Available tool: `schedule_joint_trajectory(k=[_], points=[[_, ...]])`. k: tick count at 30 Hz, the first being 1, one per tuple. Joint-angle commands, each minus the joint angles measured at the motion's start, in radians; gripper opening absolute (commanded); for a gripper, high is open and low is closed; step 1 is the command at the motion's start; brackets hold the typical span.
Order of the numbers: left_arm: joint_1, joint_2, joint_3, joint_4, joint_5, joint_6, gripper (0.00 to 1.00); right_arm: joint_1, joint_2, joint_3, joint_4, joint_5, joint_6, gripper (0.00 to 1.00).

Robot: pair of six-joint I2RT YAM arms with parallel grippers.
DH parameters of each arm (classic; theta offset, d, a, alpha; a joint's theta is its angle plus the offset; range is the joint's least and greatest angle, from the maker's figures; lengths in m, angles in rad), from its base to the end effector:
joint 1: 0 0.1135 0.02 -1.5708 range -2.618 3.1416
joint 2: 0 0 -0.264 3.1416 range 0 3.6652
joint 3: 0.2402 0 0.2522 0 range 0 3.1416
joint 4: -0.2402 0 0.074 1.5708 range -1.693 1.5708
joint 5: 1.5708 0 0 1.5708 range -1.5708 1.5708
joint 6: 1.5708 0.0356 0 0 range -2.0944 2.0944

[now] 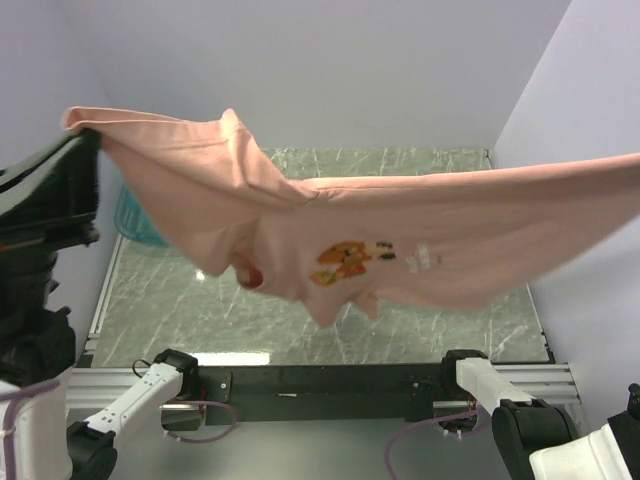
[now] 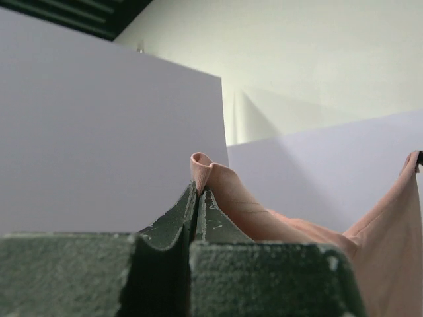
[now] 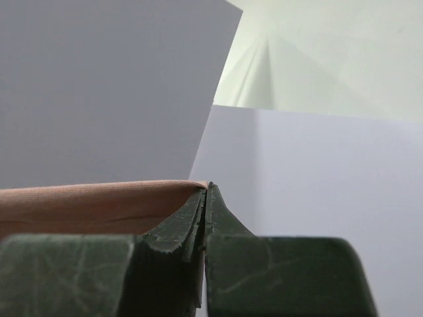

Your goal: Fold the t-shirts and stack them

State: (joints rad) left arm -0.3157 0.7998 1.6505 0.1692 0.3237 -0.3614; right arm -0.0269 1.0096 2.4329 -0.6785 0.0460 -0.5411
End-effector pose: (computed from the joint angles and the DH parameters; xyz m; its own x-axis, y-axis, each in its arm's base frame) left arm 0.0049 -0.0135 0.6184 0.5976 -0.5478 -0.5855 0.7098 0.7011 0.0684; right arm -0.0633 0.0001 0.6624 0.5495 -0.5295 -0.6462 0.4010 0.8458 -0.3520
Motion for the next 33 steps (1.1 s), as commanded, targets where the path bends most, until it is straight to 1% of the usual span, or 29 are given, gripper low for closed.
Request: schedule_joint_trajectory(k=[1,4,7,8,10,11,13,14,16,17,18,19,20,21,22,23,24,25,26,27,28,29,30,31,32,33], points=[[0.0,0.03,0.069,0.023,-0.018,0.021,0.01,-0.011,0.05,-0.005,0.05,0.046,-0.022,0.0],[-0.003,0.08,0.109,-0.026,-0.1,0.044,0.01,-0.011,0.072,-0.04,0.048,0.043,-0.023,0.0],[-0.023,0.14,0.095,-0.074,-0.175,0.079,0.01,-0.011,0.087,-0.142,0.048,0.026,-0.025,0.0],[-0.028,0.156,0.053,-0.076,-0.187,0.085,0.01,-0.011,0.084,-0.229,0.054,0.014,-0.025,0.0],[-0.028,0.196,-0.006,-0.063,-0.221,0.093,0.01,-0.01,0.08,-0.335,0.082,-0.001,-0.016,0.0],[-0.028,0.209,-0.08,-0.054,-0.233,0.095,0.01,-0.01,0.078,-0.445,0.089,-0.018,-0.01,0.0],[-0.025,0.258,-0.158,-0.016,-0.261,0.095,0.01,-0.011,0.07,-0.568,0.137,-0.035,0.012,0.0],[-0.016,0.281,-0.235,-0.001,-0.264,0.098,0.01,-0.01,0.067,-0.706,0.161,-0.043,0.021,0.0],[0.015,0.373,-0.299,0.038,-0.252,0.082,0.01,-0.011,0.067,-0.848,0.229,-0.089,0.061,0.0],[0.054,0.413,-0.348,0.055,-0.223,0.072,0.0,-0.011,0.078,-0.959,0.284,-0.101,0.073,0.0],[0.078,0.508,-0.366,0.068,-0.207,0.043,0.0,-0.011,0.113,-1.009,0.312,-0.11,0.095,0.0],[0.101,0.562,-0.377,0.093,-0.187,0.024,0.0,-0.01,0.138,-1.1,0.379,-0.113,0.102,0.0],[0.143,0.62,-0.38,0.102,-0.134,0.007,0.0,-0.011,0.203,-1.136,0.411,-0.118,0.105,0.0],[0.159,0.739,-0.371,0.111,-0.111,-0.025,0.0,-0.01,0.243,-1.167,0.44,-0.118,0.099,0.0],[0.17,0.806,-0.356,0.113,-0.089,-0.037,0.0,-0.01,0.288,-1.189,0.497,-0.12,0.096,0.0],[0.181,0.87,-0.297,0.099,-0.048,-0.045,0.0,-0.011,0.393,-1.202,0.516,-0.123,0.092,0.0],[0.182,0.997,-0.255,0.084,-0.031,-0.056,0.0,-0.01,0.455,-1.198,0.528,-0.124,0.076,0.0],[0.182,1.063,-0.21,0.064,-0.019,-0.062,0.0,-0.01,0.518,-1.184,0.539,-0.121,0.076,0.0],[0.182,1.125,-0.108,0.023,0.0,-0.07,0.0,-0.008,0.643,-1.123,0.534,-0.118,0.079,0.0],[0.182,1.242,-0.054,-0.005,0.017,-0.079,0.0,-0.007,0.708,-1.086,0.528,-0.11,0.081,0.0],[0.181,1.297,0.001,-0.032,0.018,-0.082,0.0,-0.007,0.768,-0.999,0.504,-0.1,0.085,0.0],[0.181,1.341,0.099,-0.063,0.018,-0.085,0.01,-0.007,0.869,-0.95,0.487,-0.08,0.092,0.0],[0.182,1.413,0.138,-0.107,-0.006,-0.089,0.0,-0.007,0.911,-0.909,0.476,-0.068,0.099,0.0],[0.182,1.44,0.196,-0.123,-0.012,-0.09,0.0,-0.007,0.95,-0.831,0.455,-0.06,0.105,0.0],[0.184,1.461,0.218,-0.129,-0.02,-0.09,0.0,-0.005,1.01,-0.796,0.444,-0.048,0.11,0.0],[0.185,1.493,0.238,-0.141,-0.026,-0.096,0.01,-0.007,1.036,-0.766,0.436,-0.049,0.116,0.0]])
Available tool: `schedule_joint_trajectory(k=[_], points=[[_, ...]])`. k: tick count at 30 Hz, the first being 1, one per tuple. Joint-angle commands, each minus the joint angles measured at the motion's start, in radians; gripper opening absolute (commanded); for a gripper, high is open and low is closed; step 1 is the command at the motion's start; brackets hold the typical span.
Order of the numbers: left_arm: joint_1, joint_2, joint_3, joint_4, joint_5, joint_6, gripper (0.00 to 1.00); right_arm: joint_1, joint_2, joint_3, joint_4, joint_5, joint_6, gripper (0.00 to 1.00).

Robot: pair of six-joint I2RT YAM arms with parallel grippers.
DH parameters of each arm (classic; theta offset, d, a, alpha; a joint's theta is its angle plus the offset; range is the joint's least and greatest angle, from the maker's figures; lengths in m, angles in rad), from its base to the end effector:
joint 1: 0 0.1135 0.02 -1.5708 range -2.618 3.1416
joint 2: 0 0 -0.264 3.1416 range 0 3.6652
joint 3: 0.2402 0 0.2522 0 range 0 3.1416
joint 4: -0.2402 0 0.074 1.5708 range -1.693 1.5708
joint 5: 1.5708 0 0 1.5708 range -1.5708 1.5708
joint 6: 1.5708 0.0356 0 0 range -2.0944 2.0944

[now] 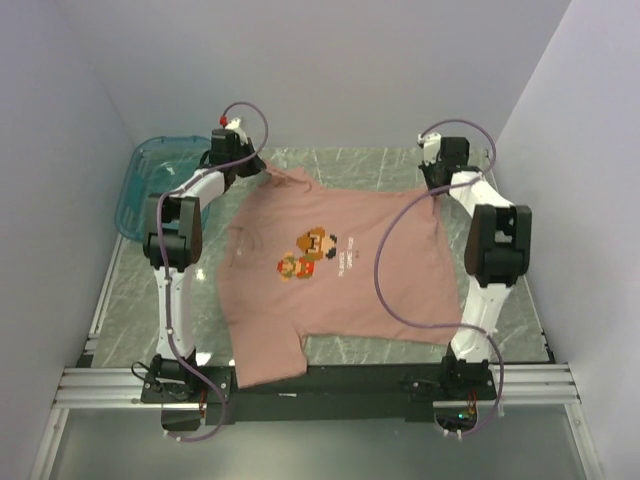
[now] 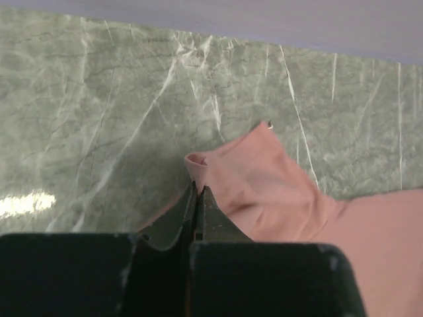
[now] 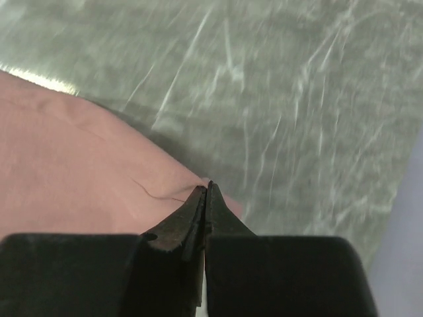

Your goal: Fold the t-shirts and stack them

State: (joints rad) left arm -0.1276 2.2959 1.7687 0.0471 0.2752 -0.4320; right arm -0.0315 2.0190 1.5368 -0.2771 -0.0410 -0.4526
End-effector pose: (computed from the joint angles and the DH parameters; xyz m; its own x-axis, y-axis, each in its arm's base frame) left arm 0.5274 -0.0774 0.1897 -0.5674 -0.3334 -0.7529 0.1365 0.8636 -0.4853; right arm 0.4585 -0.0130 0.2156 -0.6196 -0.4176 -0.6646 -0.2993 0.9084 -0.2918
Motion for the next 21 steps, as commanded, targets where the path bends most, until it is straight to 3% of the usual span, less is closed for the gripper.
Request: schedule_joint_trajectory(k=[1,5,12,14,15,16,17,19,21], points=[[-0.001,0.013,0.159,-0.024,0.013,-0.027,0.0,-0.002,0.052,0.185,0.021,0.046,0.029,0.0],[0.009,0.065,0.244,-0.039,0.01,-0.043,0.01,-0.002,0.171,0.319,-0.014,0.087,0.043,0.0],[0.02,0.04,0.256,0.062,-0.008,-0.099,0.0,-0.001,0.259,0.534,-0.043,0.174,0.109,0.0],[0.022,0.048,0.297,0.082,0.01,-0.112,0.01,-0.002,0.267,0.583,-0.051,0.191,0.123,0.12],[0.022,0.059,0.322,0.074,0.012,-0.119,0.05,-0.002,0.268,0.598,-0.057,0.194,0.127,0.26],[0.022,0.072,0.386,0.06,0.013,-0.126,0.15,-0.002,0.268,0.621,-0.071,0.204,0.133,0.57],[0.022,0.085,0.406,0.041,0.001,-0.132,0.4,-0.002,0.262,0.629,-0.08,0.204,0.143,0.66],[0.023,0.068,0.405,0.045,-0.017,-0.128,0.7,-0.002,0.226,0.616,-0.097,0.208,0.156,0.76],[0.025,0.025,0.403,0.036,-0.025,-0.103,0.77,-0.002,0.173,0.538,-0.094,0.187,0.167,0.8]])
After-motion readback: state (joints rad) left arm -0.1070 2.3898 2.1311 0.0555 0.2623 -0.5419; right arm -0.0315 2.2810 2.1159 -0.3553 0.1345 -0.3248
